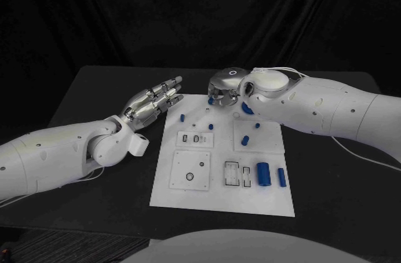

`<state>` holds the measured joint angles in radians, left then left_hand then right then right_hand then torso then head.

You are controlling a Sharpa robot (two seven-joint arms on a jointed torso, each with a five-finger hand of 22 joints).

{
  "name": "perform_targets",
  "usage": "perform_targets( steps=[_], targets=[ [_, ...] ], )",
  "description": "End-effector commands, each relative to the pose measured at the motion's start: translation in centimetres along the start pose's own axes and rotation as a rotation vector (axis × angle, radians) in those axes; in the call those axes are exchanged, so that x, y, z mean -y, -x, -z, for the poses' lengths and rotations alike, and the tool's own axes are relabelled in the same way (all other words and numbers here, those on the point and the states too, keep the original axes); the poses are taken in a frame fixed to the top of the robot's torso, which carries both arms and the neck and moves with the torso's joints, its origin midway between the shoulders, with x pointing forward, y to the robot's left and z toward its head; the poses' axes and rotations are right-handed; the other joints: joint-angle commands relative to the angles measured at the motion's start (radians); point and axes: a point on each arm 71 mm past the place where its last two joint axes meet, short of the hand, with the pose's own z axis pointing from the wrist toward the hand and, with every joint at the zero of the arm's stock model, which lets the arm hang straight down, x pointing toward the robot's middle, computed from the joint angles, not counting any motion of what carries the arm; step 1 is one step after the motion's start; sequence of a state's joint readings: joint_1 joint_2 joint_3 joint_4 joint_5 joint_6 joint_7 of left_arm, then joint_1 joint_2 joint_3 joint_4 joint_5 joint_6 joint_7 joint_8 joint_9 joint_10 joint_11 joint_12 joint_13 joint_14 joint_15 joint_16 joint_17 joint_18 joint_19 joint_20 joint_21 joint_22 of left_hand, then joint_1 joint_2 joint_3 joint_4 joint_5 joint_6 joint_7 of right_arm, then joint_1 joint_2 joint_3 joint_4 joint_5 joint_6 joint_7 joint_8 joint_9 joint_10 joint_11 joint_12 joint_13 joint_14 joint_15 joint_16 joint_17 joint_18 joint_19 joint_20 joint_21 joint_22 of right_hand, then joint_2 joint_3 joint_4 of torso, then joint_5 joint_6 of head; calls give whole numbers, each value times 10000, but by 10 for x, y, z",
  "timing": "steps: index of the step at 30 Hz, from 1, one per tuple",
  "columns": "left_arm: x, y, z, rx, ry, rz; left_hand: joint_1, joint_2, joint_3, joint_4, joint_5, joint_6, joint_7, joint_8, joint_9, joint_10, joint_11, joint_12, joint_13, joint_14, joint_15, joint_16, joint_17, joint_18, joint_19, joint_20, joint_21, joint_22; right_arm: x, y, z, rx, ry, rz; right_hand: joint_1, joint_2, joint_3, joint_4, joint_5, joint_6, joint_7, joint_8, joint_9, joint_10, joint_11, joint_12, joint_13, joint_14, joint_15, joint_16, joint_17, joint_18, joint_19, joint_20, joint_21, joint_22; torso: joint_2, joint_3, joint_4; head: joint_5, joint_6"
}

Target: Assemble the parts on the task board

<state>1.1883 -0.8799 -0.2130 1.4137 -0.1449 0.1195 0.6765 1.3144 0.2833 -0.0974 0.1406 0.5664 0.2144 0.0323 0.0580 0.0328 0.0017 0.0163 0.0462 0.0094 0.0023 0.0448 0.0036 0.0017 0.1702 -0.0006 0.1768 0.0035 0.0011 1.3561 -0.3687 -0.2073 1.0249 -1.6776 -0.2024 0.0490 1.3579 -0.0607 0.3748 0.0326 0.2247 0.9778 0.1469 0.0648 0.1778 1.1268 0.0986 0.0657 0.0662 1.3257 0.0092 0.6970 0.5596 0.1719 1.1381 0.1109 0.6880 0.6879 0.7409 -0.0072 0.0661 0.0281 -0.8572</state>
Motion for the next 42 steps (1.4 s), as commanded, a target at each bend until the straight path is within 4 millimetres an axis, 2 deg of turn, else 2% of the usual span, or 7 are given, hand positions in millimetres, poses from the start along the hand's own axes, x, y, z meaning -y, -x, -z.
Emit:
perform_targets(
  steps=[1, 10, 14, 18, 24, 34, 42],
  targets=[
    [2, -2, -1, -114, -211, 87, -94, 34, 62, 15, 48, 63, 22, 68, 9, -1, 16, 26, 14, -23, 66, -36, -17, 115, 6, 53, -35, -11, 1, -3, 0, -173, -239, 3, -5, -102, 69, 13, 8, -189, 13, -39, -85, -115, 15, -6, 6, -39, 34, -48, 18, 89, -64, 11, -58, 20, 1, -3, -1, 7, -6],
    [1, -2, -1, -133, -196, 99, -95, 41, 70, 16, 50, 76, 25, 73, 11, -1, 16, 29, 14, -23, 77, -36, -17, 115, 6, 58, -35, -11, 1, -3, 0, -177, -261, -3, -21, -118, 95, 40, -16, -367, 22, -42, -173, -228, 36, -4, 8, -72, 54, -65, 25, 91, -85, 30, -89, 39, -4, -4, -2, 15, -9],
    [1, -2, -1, -129, -187, 96, -98, 49, 80, 19, 51, 89, 35, 78, 12, -1, 16, 28, 14, -23, 87, -36, -17, 114, 6, 65, -35, -11, 3, -4, 1, -186, -310, -7, -52, -219, 105, 77, -88, -1465, -18, -36, -594, -629, 82, -16, 6, -155, 79, -114, 39, 98, -127, 62, -188, 83, -5, -4, 1, 19, -3],
    [2, -1, 0, -96, -181, 79, -98, 49, 80, 19, 51, 89, 35, 78, 12, -1, 16, 28, 14, -23, 87, -36, -17, 114, 6, 65, -35, -11, 7, -3, 4, 132, -332, 1, 22, -216, -132, -4, -174, -4185, -266, -177, -1187, -1606, 193, -23, -2, -336, 3, -236, 22, 106, -224, 30, -366, 103, -16, 1, -20, 68, 25],
    [3, 2, 4, 27, -180, 13, -100, 49, 86, 20, 50, 99, 38, 83, 14, 0, 17, 40, 16, -23, 92, -36, -17, 114, 6, 69, -35, -11, 22, 13, 19, 1179, -419, 133, 46, -168, -506, -31, -314, -4974, -406, -209, -1319, -2268, 214, 37, 29, -473, -12, -362, -9, 96, -290, 12, -568, 109, -65, -19, -100, 72, 171],
    [4, 4, 5, 70, -201, -5, -99, 42, 93, 15, 55, 114, 43, 89, 16, 1, 19, 42, 17, -23, 108, -36, -17, 114, 7, 78, -34, -11, 43, 50, 70, 1336, -745, 210, -131, -21, -1077, 212, -876, -2810, -440, 142, -1084, -2343, 188, 325, 102, -149, -40, -139, 111, 111, 1, 9, -694, 174, -160, -69, -156, 140, 307],
    [4, 3, 7, 39, -201, 34, -97, 41, 118, 3, 68, 125, 53, 96, 17, 2, 21, 43, 17, -23, 167, -36, -17, 113, 10, 103, -31, -9, 57, 37, 109, 300, -1182, -43, -468, -112, -1748, 658, -1386, -2699, -577, 6, -1124, -2531, 82, 488, 100, 216, -151, 887, 825, 105, 391, -109, -437, 539, -163, -80, -219, 166, 393]
  ],
)
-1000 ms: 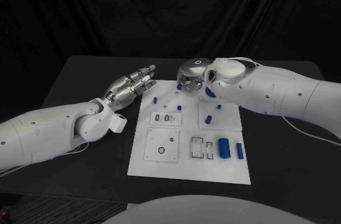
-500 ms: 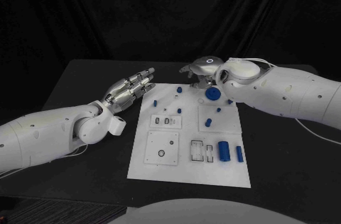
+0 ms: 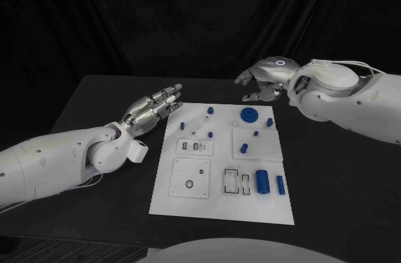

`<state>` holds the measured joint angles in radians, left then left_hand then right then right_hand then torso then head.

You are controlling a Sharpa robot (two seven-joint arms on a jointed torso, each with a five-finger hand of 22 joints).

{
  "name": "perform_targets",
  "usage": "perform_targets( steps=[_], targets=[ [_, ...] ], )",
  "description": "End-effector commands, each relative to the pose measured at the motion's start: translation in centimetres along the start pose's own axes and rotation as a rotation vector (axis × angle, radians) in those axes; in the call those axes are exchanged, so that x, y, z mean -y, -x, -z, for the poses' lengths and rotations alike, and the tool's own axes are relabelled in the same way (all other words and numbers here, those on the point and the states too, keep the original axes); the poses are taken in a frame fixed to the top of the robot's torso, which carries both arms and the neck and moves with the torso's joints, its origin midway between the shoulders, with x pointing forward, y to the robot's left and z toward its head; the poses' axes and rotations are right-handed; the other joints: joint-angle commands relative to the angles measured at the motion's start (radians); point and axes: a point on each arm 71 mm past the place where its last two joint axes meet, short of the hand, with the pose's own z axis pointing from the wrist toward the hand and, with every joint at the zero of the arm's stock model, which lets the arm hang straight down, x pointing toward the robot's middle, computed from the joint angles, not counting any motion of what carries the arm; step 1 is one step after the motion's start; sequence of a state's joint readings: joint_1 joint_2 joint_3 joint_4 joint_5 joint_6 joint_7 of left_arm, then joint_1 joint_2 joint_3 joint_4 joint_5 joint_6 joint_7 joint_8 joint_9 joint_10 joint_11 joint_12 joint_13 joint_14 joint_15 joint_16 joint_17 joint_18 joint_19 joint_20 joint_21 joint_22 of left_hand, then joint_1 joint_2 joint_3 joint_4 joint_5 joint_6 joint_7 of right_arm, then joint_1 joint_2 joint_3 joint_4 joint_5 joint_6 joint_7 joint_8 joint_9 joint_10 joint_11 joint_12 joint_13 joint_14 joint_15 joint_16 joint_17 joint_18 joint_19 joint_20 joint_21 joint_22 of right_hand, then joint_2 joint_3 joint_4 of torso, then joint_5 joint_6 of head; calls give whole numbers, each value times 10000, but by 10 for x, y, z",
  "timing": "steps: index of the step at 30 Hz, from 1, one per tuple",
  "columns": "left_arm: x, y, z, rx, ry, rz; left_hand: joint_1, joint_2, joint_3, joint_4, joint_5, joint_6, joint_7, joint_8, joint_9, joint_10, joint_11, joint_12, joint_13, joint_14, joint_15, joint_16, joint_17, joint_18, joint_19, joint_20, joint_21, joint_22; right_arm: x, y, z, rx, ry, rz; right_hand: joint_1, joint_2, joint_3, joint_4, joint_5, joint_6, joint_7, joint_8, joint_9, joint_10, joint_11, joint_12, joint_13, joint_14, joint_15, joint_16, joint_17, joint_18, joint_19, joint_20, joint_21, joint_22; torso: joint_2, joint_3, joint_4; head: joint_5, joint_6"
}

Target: Assemble the parts on the task board

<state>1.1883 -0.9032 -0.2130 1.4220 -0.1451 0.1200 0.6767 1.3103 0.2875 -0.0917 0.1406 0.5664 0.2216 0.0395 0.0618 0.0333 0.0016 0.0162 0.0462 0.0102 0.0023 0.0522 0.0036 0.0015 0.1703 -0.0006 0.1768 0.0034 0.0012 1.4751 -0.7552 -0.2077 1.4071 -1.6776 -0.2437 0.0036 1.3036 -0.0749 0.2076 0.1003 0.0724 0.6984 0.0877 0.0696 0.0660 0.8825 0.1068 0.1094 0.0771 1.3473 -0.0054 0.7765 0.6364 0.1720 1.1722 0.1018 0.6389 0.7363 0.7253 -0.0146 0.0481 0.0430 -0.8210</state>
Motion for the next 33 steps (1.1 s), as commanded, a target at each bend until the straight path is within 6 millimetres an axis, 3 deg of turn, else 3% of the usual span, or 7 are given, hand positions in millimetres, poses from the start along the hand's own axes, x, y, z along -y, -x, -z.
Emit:
perform_targets(
  steps=[1, 5, 8, 13, 16, 27, 33],
  targets=[
    [2, -3, -1, -110, -222, 93, -56, 0, 61, 2, 68, 53, -19, 57, 11, 2, 21, 43, 9, -23, 93, -36, -15, 113, 10, 103, -31, -9, 7, -12, 10, -875, -576, -77, 111, 39, -81, -29, 183, 103, 20, -45, -6, -95, 2, 61, -8, -4, -6, 130, 89, 102, 49, -19, 59, 72, -9, -4, -38, 12, 48],
    [2, -2, 0, -122, -213, 109, -54, 2, 72, -2, 69, 58, -18, 59, 12, 2, 21, 42, 8, -23, 115, -36, -15, 112, 12, 112, -29, -8, 13, -23, 16, -1251, -792, -152, 284, 92, -84, -95, 372, 277, 50, -32, 9, -136, 4, 99, -7, -95, 0, 146, 66, 96, 17, -16, 64, 151, -14, -11, -30, -22, 81],
    [2, -3, -1, -153, -222, 131, -54, 2, 72, -2, 69, 58, -18, 59, 12, 2, 21, 42, 8, -23, 115, -36, -15, 112, 12, 112, -29, -8, 17, -36, 17, -1580, -956, -219, 309, 117, -95, -98, 387, 391, 106, -14, 21, -164, 6, 107, -10, -172, 7, 79, -14, 93, -14, -12, 54, 174, -15, -1, -77, -39, 113],
    [1, -5, -1, -204, -236, 170, -52, 7, 83, -5, 72, 59, -17, 60, 12, 2, 21, 41, 8, -23, 132, -36, -15, 111, 15, 119, -27, -6, 19, -51, 18, -1812, -999, -340, 330, 143, -114, -98, 404, 691, 153, 36, 54, -181, 14, 129, -9, -206, 13, 120, 19, 92, -41, -7, 48, 207, -16, 11, -32, -57, 143],
    [1, -5, -1, -210, -231, 178, -49, 11, 92, -8, 74, 60, -15, 61, 11, 2, 23, 39, 8, -23, 140, -36, -15, 111, 15, 124, -27, -6, 19, -59, 18, -1894, -970, -395, 375, 165, -133, -118, 458, 988, 170, 97, 87, -171, 25, 173, -3, -234, 23, 168, 48, 92, -63, -1, 47, 254, -16, 19, -55, -51, 147],
    [1, -5, -1, -243, -217, 205, -44, 16, 109, -14, 78, 59, -12, 61, 11, 1, 27, 36, 7, -23, 156, -36, -15, 110, 16, 134, -26, -5, 16, -66, 14, -1716, -795, -457, 738, 271, -49, -384, 1234, 1101, 232, 26, 55, -127, 42, 343, -3, -478, 44, 117, -96, 96, -200, 25, 22, 470, -26, 9, -47, -64, 153],
    [1, -5, -1, -250, -197, 211, -40, 21, 127, -20, 80, 62, -8, 62, 11, 1, 31, 36, 7, -23, 171, -36, -15, 109, 18, 145, -24, -3, 16, -65, 13, -1453, -759, -451, 825, 330, 289, -481, 1789, 825, 299, -49, 8, 1223, -127, 1431, 434, -1239, 76, -317, -336, 80, -757, 64, -276, 593, -23, 9, -36, -32, 161]
  ],
)
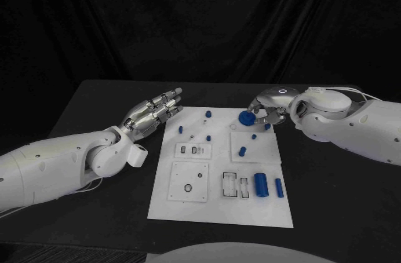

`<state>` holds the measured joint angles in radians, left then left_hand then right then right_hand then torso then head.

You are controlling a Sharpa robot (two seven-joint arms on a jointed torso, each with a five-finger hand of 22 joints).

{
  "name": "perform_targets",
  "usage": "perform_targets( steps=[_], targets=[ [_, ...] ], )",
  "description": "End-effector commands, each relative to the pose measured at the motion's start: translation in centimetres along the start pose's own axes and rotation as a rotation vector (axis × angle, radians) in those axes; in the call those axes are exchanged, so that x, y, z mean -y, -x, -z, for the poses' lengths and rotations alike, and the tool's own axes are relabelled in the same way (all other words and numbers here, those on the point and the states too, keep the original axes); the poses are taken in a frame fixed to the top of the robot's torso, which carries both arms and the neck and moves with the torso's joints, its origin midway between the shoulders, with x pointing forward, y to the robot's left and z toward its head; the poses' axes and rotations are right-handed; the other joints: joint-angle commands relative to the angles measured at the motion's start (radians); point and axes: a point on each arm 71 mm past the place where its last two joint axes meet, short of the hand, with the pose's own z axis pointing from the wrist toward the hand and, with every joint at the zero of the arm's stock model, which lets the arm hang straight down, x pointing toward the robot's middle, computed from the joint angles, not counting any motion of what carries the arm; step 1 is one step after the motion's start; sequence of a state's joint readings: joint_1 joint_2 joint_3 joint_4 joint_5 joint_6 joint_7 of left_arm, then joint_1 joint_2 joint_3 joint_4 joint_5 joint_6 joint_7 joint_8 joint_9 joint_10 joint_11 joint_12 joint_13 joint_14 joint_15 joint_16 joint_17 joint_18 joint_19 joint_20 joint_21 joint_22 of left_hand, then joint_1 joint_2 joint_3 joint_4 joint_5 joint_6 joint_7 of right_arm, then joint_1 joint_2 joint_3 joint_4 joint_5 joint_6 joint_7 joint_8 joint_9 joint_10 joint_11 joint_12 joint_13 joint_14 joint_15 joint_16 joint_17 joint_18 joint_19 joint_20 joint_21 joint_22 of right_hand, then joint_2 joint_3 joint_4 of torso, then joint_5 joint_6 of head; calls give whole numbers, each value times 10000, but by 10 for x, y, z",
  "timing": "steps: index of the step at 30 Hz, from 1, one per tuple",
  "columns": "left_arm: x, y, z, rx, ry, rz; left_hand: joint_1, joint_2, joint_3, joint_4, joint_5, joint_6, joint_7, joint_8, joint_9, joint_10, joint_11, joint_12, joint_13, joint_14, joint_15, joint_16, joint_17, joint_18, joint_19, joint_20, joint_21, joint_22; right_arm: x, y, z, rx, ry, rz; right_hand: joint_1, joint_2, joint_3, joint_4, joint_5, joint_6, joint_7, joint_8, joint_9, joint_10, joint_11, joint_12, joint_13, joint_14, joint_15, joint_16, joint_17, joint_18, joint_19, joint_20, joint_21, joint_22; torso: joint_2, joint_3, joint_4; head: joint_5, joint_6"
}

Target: Assemble the parts on the task board

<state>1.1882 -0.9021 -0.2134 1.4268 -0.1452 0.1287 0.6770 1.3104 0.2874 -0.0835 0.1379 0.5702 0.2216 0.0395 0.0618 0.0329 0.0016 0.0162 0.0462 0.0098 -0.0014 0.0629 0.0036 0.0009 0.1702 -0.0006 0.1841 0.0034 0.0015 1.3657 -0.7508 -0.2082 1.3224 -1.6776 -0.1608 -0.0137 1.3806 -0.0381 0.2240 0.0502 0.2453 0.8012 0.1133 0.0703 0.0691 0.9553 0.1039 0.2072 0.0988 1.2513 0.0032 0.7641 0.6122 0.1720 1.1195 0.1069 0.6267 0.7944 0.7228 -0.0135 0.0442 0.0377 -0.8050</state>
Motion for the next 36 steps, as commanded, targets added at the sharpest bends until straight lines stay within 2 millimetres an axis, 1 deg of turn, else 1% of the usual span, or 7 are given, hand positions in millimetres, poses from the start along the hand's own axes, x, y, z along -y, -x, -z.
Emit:
perform_targets(
  steps=[1, 7, 8, 12, 19, 23, 36],
  targets=[
    [1, -2, 0, -138, -185, 123, -40, 21, 44, 7, 42, 62, -8, 62, 15, 1, 31, 36, 10, 14, 64, -36, -9, 109, 19, 71, -24, -6, 0, 2, 0, 416, 67, 14, 42, -78, 154, -6, 37, -335, 77, -62, -32, 857, -246, 1003, 549, -312, -73, -237, -140, 99, -303, -11, -214, 41, 2, -3, 5, 23, 0],
    [1, -2, 0, -146, -143, 128, -36, 30, 80, 3, 44, 91, 14, 73, 19, 0, 32, 37, 11, 14, 87, -36, -9, 108, 20, 90, -23, -6, 2, 5, 0, 866, 47, 25, -211, 32, 353, 78, -37, -1230, -249, -70, -60, -1044, -699, 6780, 5275, -392, -244, -76, -136, 115, -307, -154, -569, 386, 0, -5, -4, 46, 0],
    [1, -2, -1, -149, -136, 131, -36, 30, 80, 3, 44, 91, 14, 73, 19, 0, 32, 37, 11, 14, 87, -36, -9, 108, 20, 90, -23, -6, 3, 5, 0, 918, 41, 28, -282, -103, 323, 101, -154, -1385, -311, -108, -76, -940, -773, 7530, 5931, -331, -255, 136, 32, 117, -251, -195, -560, 480, 1, -4, -9, 58, -3],
    [0, -1, -1, -155, -111, 135, -36, 30, 80, 3, 44, 91, 14, 73, 19, 0, 32, 37, 11, 14, 87, -36, -9, 108, 20, 90, -23, -6, 4, 5, 0, 956, -18, 35, -458, -134, 361, 295, -425, -1024, -431, -47, -25, 1251, -973, 10324, 9440, 787, -458, 3020, 3294, 71, 64, -348, -160, 1101, 1, 1, -8, 59, -8],
    [0, -1, -1, -176, -88, 144, -36, 30, 80, 3, 44, 91, 14, 73, 19, 0, 32, 37, 11, 14, 87, -36, -9, 108, 20, 90, -23, -6, 4, 5, -3, 893, -101, 50, -624, -139, 107, 429, -621, -232, -394, 30, 46, 5246, -1090, 13209, 13895, 2508, -601, 6912, 8018, -519, 1588, -509, 3530, 4174, 6, 2, -9, 36, -21],
    [-1, -1, -2, -208, -80, 162, -35, 33, 99, 3, 45, 92, 26, 74, 19, 0, 35, 31, 9, 14, 97, -36, -9, 107, 21, 98, -22, -5, 4, 5, -5, 777, -171, 74, -807, -159, -143, 508, -787, 8, -268, 65, 70, 6155, -1012, 13636, 14720, 3184, -555, 8051, 9563, -743, 2145, -482, 4890, 5234, 5, 0, -12, 20, -35],
    [-2, -2, -3, -277, -53, 207, -32, 31, 139, -4, 45, 79, 28, 71, 17, -1, 37, 26, 8, 14, 139, -36, -9, 106, 26, 117, -18, -2, 6, 1, -15, 592, -301, 138, -1051, -196, -484, 651, -1309, 347, -207, 135, 162, 6155, -966, 13636, 14720, 3195, -524, 8067, 9586, -907, 2606, -451, 5874, 5962, 6, 0, 1, 21, -46]
  ],
)
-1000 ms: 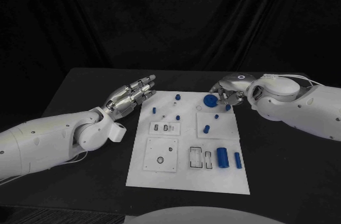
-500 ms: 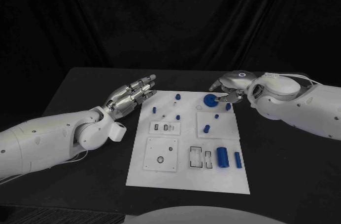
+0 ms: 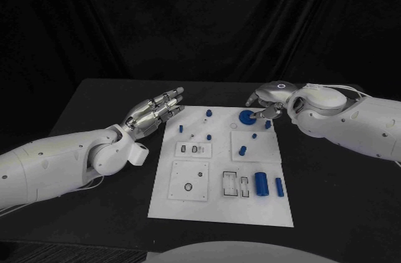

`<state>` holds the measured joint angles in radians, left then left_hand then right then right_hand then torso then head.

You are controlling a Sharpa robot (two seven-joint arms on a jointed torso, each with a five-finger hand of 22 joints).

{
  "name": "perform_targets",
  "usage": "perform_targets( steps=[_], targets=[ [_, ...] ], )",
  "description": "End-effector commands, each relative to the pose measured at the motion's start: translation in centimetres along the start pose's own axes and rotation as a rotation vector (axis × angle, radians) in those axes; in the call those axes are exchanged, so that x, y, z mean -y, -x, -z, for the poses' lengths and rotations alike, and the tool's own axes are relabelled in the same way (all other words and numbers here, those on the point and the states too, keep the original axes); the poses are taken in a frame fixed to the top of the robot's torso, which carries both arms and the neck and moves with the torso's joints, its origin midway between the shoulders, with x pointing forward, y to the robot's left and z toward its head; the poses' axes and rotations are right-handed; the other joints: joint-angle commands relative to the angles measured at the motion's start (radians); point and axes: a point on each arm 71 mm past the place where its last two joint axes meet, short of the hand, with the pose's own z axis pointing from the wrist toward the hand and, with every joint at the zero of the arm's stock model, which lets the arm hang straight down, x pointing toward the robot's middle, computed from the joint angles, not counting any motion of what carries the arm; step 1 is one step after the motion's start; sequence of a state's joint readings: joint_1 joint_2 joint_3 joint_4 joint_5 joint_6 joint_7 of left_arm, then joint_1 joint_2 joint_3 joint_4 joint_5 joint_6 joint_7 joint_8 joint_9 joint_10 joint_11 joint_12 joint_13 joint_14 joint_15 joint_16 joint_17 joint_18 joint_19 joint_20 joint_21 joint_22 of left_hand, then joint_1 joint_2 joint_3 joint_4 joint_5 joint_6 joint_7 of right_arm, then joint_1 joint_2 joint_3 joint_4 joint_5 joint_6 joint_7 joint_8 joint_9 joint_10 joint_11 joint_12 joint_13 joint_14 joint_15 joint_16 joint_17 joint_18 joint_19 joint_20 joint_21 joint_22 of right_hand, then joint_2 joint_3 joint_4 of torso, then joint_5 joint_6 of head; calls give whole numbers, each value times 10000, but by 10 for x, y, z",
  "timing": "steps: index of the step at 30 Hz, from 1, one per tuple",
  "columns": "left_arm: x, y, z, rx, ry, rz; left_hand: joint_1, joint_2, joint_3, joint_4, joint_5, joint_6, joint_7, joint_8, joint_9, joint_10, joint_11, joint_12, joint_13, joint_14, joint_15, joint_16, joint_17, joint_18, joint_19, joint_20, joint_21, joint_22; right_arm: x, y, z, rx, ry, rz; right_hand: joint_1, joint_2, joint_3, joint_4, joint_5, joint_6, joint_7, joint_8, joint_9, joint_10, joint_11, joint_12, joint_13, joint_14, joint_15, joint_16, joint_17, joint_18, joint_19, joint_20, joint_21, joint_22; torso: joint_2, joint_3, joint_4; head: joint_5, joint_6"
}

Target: Assemble the parts on the task board

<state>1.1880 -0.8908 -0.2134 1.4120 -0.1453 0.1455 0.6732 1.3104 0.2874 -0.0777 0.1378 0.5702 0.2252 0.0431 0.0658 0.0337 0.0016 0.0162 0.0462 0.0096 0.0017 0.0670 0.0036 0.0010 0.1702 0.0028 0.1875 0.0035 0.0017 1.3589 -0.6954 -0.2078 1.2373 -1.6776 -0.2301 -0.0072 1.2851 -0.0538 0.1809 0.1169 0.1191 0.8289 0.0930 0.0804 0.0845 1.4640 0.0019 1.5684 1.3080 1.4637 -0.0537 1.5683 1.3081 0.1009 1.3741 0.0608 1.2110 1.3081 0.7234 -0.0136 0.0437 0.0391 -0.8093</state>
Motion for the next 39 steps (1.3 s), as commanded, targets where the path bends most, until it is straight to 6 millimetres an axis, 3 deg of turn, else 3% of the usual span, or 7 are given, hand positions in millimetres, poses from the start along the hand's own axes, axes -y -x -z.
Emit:
perform_targets(
  steps=[1, 13, 24, 28, 33, 37, 39],
  targets=[
    [0, -2, -1, -168, -95, 147, -32, 31, 82, -2, 45, 43, -8, 31, 9, -1, 37, 26, 10, -17, 98, -36, -10, 106, -9, 82, -18, -3, 0, -3, -2, -65, -79, 18, -102, -41, -61, -12, -55, 71, -3, 34, 10, 1068, 55, 24, 2628, 1071, 46, 25, 2627, -198, 65, 10, 39, 831, -1, 0, 5, 6, -5],
    [-1, -3, -2, -228, -67, 193, -31, 31, 105, -4, 44, 42, -8, 31, 8, -2, 37, 21, 9, -17, 124, -36, -10, 105, -8, 93, -18, -3, -4, -9, -4, -316, -31, -20, -267, -40, -289, 145, -521, 417, 28, 168, 190, 1068, 76, 24, 2628, 1071, 61, 25, 2627, -185, 30, 27, 16, 920, -7, -3, -9, 27, -65],
    [-2, -3, -2, -266, -17, 226, -32, 34, 124, -3, 43, 40, -7, 30, 8, -2, 36, 20, 8, -17, 140, -36, -10, 104, -6, 101, -16, -1, -5, -17, -4, -695, -95, -60, -124, 13, -328, 92, -337, 755, 57, 305, 389, 1068, 105, 24, 2628, 1071, 88, 25, 2627, -153, -60, 53, -139, 919, -3, 1, -11, 53, -113],
    [-2, -3, -2, -285, 6, 243, -32, 34, 124, -3, 43, 40, -7, 30, 8, -2, 36, 20, 8, -17, 140, -36, -10, 104, -6, 101, -16, -1, -5, -20, -4, -851, -135, -73, 110, 51, -261, -83, 440, 796, 72, 282, 526, 1068, 115, 24, 2628, 1071, 93, 25, 2627, -138, -96, 59, -225, 942, -1, 2, -11, 53, -121],
    [-2, -3, -1, -300, 29, 257, -39, 32, 194, 0, 45, 111, 33, 56, 19, -2, 35, 24, 10, -17, 187, -36, -10, 100, -2, 125, -13, 1, -5, -24, -3, -1055, -142, -88, 530, 0, 375, -511, 3103, 888, 128, 202, 722, 1068, 136, 24, 2628, 1071, 108, 25, 2627, -98, -200, 62, -471, 950, -4, 2, 0, 50, -140],
    [-3, -3, -1, -312, 42, 268, -40, 29, 214, -2, 47, 122, 44, 61, 20, -2, 39, 25, 10, -17, 199, -36, -10, 99, 0, 130, -11, 3, -5, -26, -3, -1107, -92, -104, 629, -125, 909, -739, 4008, 1020, 155, 207, 841, 1068, 153, 24, 2628, 1071, 118, 25, 2627, -88, -228, 69, -555, 982, -3, 4, -5, 56, -155],
    [-3, -3, -1, -318, 45, 273, -39, 28, 224, -4, 48, 117, 45, 60, 19, -3, 40, 24, 10, -17, 204, -36, -10, 99, 4, 133, -8, 5, -6, -27, -4, -1128, -68, -111, 655, -144, 1003, -792, 4019, 1061, 147, 223, 869, 1068, 151, 24, 2628, 1071, 114, 25, 2627, -81, -247, 73, -595, 979, -4, 3, -7, 57, -159]
  ],
)
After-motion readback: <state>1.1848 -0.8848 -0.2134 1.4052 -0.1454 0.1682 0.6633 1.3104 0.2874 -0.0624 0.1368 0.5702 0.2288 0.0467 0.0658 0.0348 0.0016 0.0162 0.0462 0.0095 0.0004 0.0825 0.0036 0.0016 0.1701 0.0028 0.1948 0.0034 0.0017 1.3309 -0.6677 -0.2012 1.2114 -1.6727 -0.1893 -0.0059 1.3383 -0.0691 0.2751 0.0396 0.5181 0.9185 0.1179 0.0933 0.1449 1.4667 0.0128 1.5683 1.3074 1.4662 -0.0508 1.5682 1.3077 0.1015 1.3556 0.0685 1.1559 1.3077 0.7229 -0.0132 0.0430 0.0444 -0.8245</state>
